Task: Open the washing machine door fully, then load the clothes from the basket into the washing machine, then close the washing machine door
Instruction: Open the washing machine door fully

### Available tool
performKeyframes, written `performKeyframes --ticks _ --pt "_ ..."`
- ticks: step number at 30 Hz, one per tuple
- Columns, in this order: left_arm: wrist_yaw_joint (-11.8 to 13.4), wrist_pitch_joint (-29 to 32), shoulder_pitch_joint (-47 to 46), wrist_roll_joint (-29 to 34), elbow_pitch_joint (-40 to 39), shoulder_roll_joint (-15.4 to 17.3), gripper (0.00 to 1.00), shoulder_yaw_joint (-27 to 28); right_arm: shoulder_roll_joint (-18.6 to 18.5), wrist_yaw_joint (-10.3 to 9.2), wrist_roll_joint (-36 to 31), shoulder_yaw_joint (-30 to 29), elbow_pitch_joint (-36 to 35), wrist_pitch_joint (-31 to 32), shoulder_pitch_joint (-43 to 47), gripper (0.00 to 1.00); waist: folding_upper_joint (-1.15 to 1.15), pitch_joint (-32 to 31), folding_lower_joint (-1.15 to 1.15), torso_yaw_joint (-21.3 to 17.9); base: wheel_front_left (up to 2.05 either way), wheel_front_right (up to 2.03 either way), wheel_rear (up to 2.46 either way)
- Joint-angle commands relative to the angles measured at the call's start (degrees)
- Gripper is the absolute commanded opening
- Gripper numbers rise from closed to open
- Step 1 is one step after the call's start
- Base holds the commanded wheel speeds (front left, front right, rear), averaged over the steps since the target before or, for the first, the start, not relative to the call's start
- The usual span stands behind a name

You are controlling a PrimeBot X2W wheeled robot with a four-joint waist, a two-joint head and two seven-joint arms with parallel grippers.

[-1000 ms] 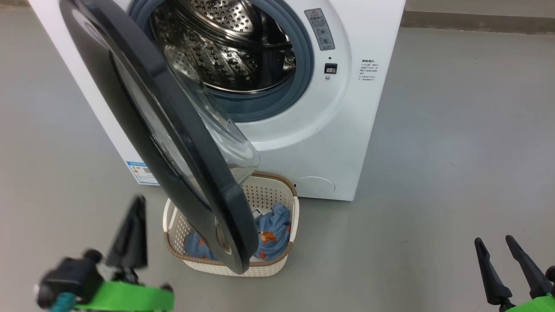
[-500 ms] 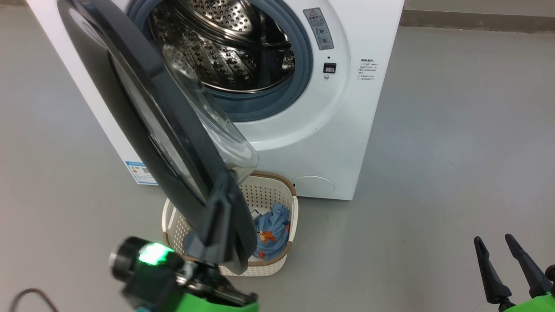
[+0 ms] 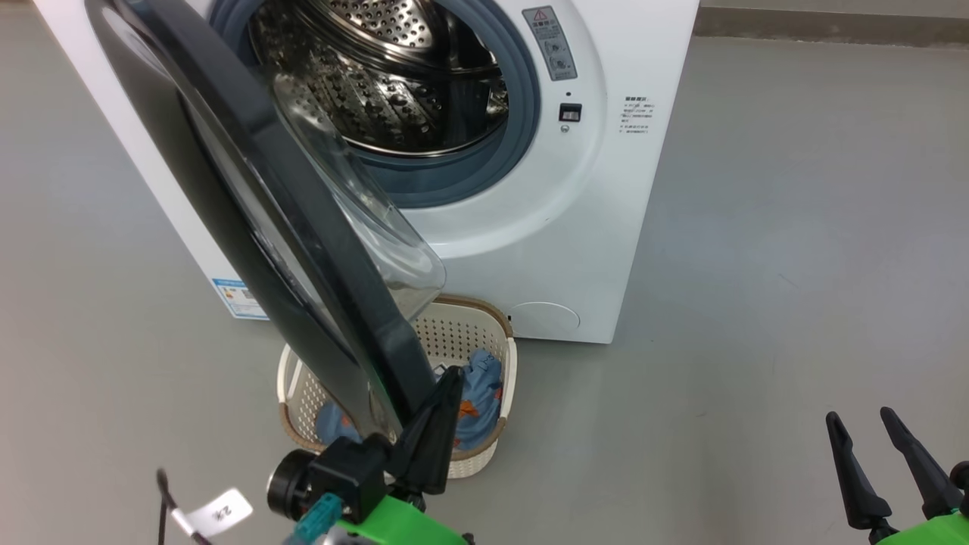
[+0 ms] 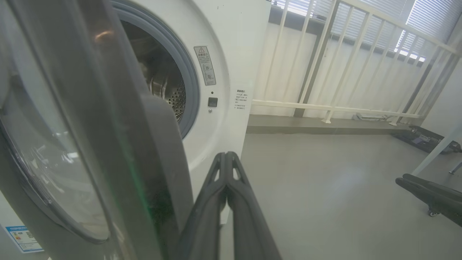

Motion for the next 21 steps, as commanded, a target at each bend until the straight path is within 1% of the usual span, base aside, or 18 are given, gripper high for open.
performKeyframes --ticks 1,11,15,21 --pt "-0.4 -0.3 -3.0 -0.7 -0.1 0.2 0.0 1.3 -1.0 0.51 -0.5 1.2 -1.4 -0.7 -1.0 1.0 0.0 0.1 0.0 -0.1 0.0 0.0 0.0" --pt "-0.4 -0.3 -5.4 -4.5 6.3 0.2 0.0 1.5 -1.1 0.51 -0.3 1.7 -1.5 -0.7 -1.5 1.0 0.0 0.1 0.0 -0.6 0.0 0.0 0.0" --pt "-0.5 -0.3 -5.4 -7.0 7.1 0.2 0.0 3.2 -1.0 0.51 -0.2 1.6 -1.5 -0.7 -1.5 1.0 0.0 0.1 0.0 -0.5 0.0 0.0 0.0" --pt "-0.9 -0.3 -5.1 -6.9 7.8 0.2 0.0 5.6 -0.9 0.51 -0.3 1.2 -1.8 -0.7 -1.2 1.0 0.0 0.1 0.0 0.0 0.0 0.0 0.0"
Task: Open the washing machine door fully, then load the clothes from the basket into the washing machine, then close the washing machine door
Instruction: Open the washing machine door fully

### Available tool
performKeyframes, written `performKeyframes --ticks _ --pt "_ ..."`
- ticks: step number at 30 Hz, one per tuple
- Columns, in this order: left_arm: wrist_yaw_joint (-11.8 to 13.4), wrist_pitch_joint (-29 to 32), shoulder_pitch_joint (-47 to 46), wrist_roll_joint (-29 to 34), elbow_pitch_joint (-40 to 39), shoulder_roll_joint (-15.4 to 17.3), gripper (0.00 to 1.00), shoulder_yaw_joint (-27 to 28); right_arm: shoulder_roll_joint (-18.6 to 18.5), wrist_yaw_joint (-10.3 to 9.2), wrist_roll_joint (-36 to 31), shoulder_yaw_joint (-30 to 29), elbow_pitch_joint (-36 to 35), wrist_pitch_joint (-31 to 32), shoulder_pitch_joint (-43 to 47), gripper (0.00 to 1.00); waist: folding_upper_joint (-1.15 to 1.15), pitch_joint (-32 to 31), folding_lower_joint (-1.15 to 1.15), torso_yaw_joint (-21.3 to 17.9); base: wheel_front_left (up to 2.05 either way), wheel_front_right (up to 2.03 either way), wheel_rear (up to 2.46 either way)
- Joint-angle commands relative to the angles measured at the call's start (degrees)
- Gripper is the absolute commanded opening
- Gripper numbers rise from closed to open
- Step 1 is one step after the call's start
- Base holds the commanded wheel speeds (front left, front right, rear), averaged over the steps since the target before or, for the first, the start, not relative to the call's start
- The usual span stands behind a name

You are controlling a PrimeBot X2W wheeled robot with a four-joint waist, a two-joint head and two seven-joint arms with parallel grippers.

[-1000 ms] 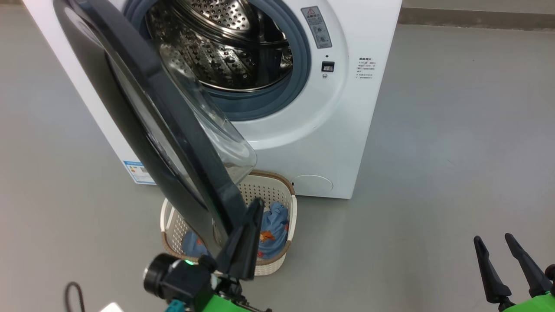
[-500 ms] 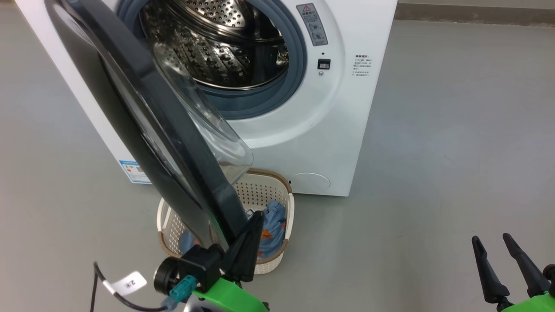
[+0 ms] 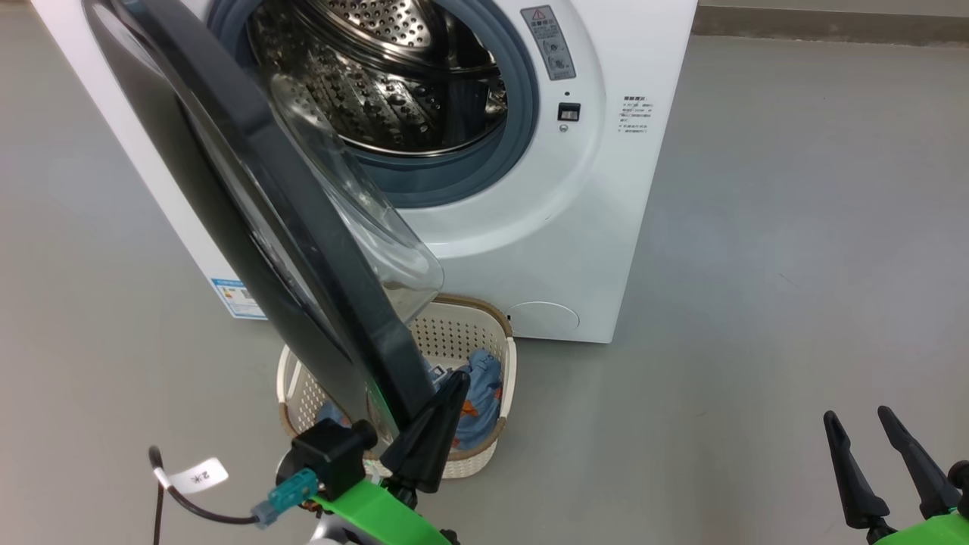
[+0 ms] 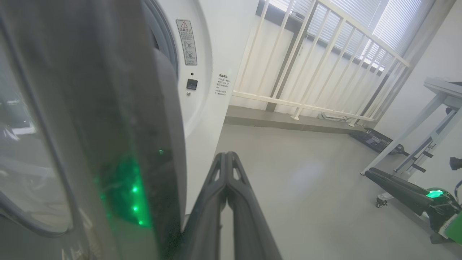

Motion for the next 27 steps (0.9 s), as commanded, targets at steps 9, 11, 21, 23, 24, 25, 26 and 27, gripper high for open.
performKeyframes --ticks 9,11,21,23,24,25,26,27 --pt "-0.4 -0.3 -0.7 0.8 -0.7 0.6 0.0 5.8 -0.7 0.51 -0.4 1.0 -1.8 -0.7 -1.1 1.0 0.0 -0.3 0.0 0.8 0.0 0.0 0.0" --pt "-0.4 -0.3 -0.3 1.0 -0.7 0.6 0.0 6.5 -0.7 0.51 -0.4 1.0 -1.9 -0.7 -1.1 1.0 0.0 -0.3 0.0 0.9 0.0 0.0 0.0" --pt "0.0 -0.3 3.0 2.1 -1.7 0.6 0.0 9.3 -0.9 0.51 -0.4 0.8 -2.1 -0.7 -0.9 1.0 0.0 -0.3 0.0 1.6 0.0 0.0 0.0" --pt "0.2 -0.3 3.6 2.4 -2.0 0.6 0.0 9.8 -0.9 0.51 -0.4 0.7 -2.1 -0.7 -0.8 1.0 0.0 -0.3 0.0 1.8 0.0 0.0 0.0" --pt "0.3 -0.3 3.9 2.6 -2.2 0.6 0.0 10.1 -0.9 0.51 -0.4 0.7 -2.1 -0.7 -0.8 1.0 0.0 -0.3 0.0 1.9 0.0 0.0 0.0" --pt "0.4 -0.3 4.2 2.7 -2.4 0.6 0.0 10.3 -0.9 0.51 -0.4 0.7 -2.1 -0.7 -0.8 1.0 0.0 -0.3 0.0 2.0 0.0 0.0 0.0" --pt "0.6 -0.3 4.4 2.8 -2.7 0.6 0.0 10.7 -0.9 0.51 -0.4 0.7 -2.1 -0.7 -0.8 1.0 0.0 -0.3 0.0 2.1 0.0 0.0 0.0" --pt "0.8 -0.3 4.7 3.0 -3.0 0.6 0.0 11.0 -0.9 0.51 -0.4 0.8 -2.1 -0.7 -0.8 1.0 0.0 -0.4 0.0 2.2 0.0 0.0 0.0"
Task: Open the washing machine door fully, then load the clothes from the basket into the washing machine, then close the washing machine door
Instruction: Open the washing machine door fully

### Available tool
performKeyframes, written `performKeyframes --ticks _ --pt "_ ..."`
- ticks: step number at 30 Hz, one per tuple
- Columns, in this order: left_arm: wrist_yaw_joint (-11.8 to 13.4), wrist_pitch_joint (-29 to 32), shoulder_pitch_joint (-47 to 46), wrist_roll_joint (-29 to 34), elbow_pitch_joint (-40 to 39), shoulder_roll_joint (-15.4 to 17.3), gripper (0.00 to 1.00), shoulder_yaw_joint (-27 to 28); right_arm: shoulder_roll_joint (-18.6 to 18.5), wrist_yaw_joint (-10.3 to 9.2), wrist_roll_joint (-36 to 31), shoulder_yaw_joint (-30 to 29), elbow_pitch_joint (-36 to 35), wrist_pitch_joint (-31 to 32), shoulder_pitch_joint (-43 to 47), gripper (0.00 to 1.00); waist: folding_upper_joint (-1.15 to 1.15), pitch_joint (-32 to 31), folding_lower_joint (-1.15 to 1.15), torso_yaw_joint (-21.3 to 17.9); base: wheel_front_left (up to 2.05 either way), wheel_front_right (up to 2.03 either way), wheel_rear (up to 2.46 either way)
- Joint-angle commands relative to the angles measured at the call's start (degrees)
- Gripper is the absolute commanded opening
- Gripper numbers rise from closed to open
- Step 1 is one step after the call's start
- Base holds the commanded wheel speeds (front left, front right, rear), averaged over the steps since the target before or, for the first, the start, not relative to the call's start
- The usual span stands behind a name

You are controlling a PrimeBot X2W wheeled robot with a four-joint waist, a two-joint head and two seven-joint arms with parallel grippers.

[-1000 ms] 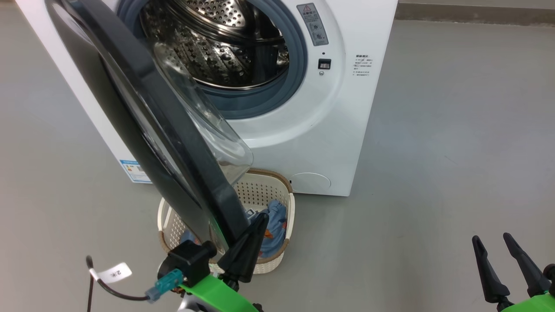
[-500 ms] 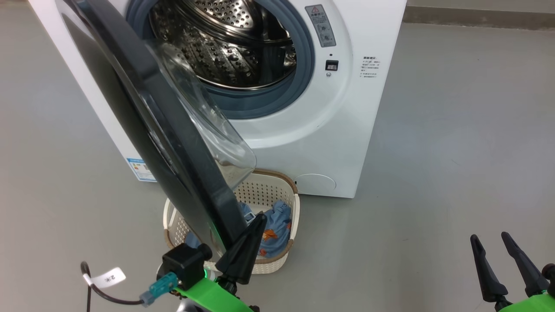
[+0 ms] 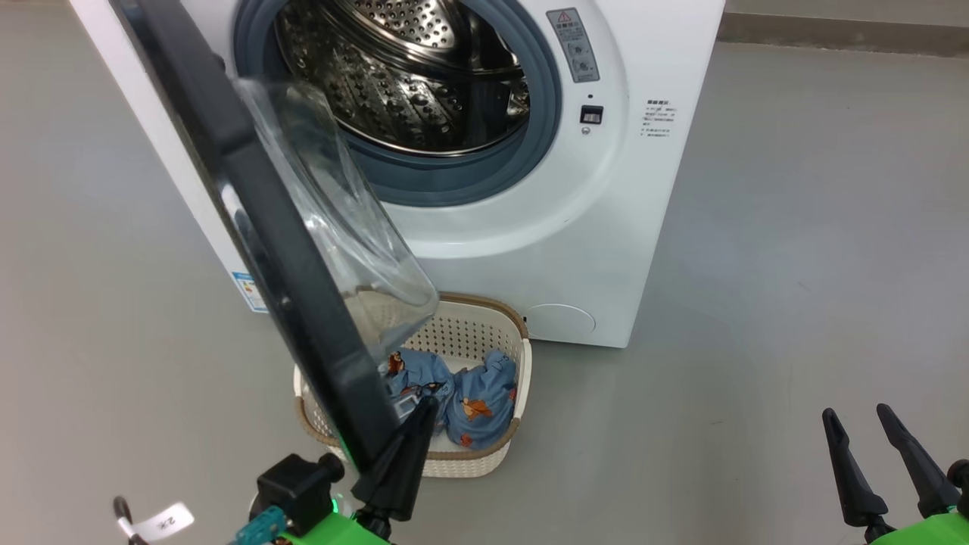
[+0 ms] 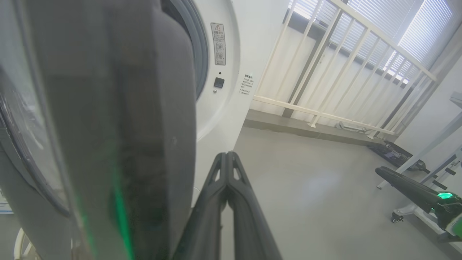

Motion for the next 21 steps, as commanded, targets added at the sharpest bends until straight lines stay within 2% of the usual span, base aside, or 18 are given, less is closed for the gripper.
performKeyframes --ticks 1,13,21 --pt "1.8 -0.4 -1.3 0.6 -1.2 2.0 0.0 4.4 -1.5 0.51 -0.4 0.9 -1.5 -0.7 -0.8 1.0 0.0 0.0 0.0 0.2 0.0 0.0 0.0" --pt "4.4 -0.4 3.0 3.7 -6.8 2.0 0.0 6.4 -1.4 0.51 -0.5 0.9 -2.0 -0.7 -0.3 1.0 0.0 0.1 0.0 3.3 0.0 0.0 0.0" --pt "4.7 -0.4 4.2 4.8 -7.8 2.0 0.0 8.1 -1.5 0.51 -0.5 1.4 -2.1 -0.7 -0.1 1.0 0.0 -0.1 0.0 7.2 0.0 0.0 0.0"
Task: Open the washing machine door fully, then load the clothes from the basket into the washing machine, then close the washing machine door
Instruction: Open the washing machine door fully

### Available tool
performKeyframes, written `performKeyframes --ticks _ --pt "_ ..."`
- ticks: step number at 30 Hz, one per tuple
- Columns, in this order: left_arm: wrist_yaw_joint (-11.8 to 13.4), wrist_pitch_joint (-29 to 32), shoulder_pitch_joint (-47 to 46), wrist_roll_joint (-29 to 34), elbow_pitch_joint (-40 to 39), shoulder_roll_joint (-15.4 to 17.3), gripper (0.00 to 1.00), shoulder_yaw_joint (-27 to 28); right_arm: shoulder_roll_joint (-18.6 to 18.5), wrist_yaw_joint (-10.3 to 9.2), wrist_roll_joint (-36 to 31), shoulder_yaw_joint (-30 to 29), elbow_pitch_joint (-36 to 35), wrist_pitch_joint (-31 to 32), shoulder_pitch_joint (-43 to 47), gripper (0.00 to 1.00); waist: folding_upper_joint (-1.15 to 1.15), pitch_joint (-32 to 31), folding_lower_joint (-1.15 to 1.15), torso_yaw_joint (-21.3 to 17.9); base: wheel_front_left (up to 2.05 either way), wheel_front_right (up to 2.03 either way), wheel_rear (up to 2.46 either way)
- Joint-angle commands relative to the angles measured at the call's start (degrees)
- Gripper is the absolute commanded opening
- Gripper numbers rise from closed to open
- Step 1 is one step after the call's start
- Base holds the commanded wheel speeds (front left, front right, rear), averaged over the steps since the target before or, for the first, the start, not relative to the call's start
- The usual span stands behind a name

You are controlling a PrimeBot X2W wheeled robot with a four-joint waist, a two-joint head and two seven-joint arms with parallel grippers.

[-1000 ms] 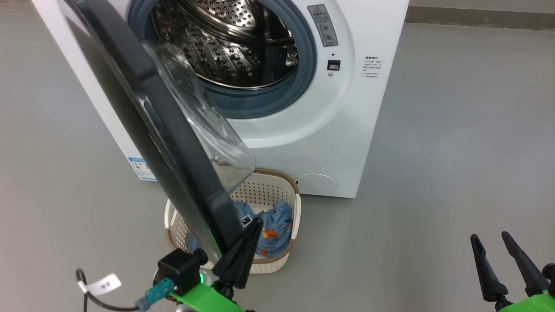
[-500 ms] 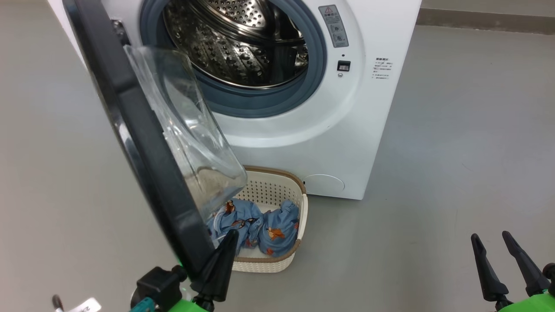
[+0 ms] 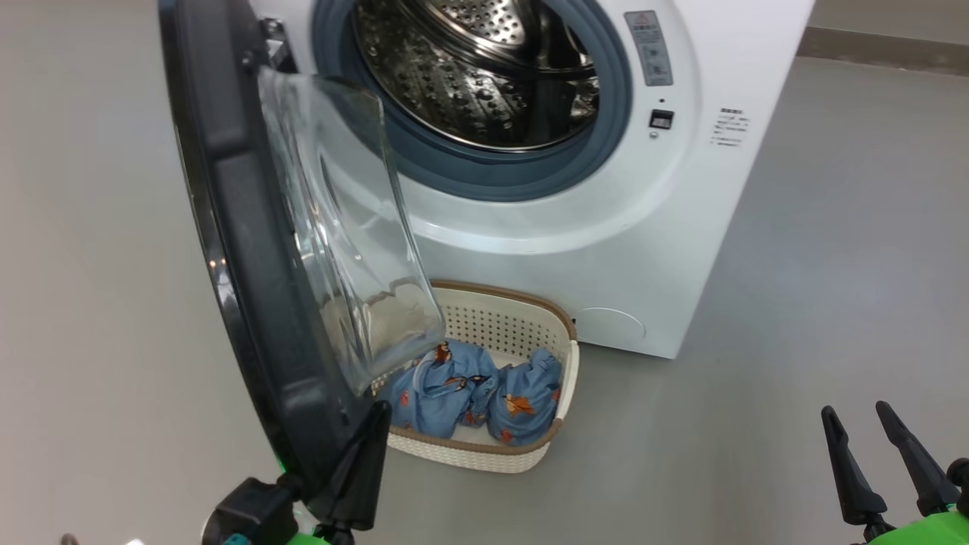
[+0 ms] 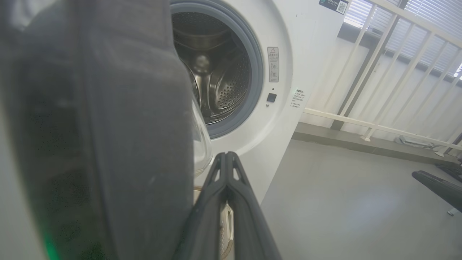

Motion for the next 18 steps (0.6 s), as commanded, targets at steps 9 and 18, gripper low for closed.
performKeyframes --ticks 9,18 --pt "0.9 -0.4 -0.5 1.3 -1.6 1.4 0.0 6.4 -1.6 0.51 -0.3 2.1 -1.9 -0.7 -0.6 1.0 0.0 0.2 0.0 5.0 0.0 0.0 0.0" --pt "0.9 -0.4 -3.2 2.7 0.1 2.3 0.0 12.4 -1.9 0.51 -0.2 2.9 -2.3 -0.7 -0.9 1.0 0.0 1.0 0.0 8.2 0.0 0.0 0.0"
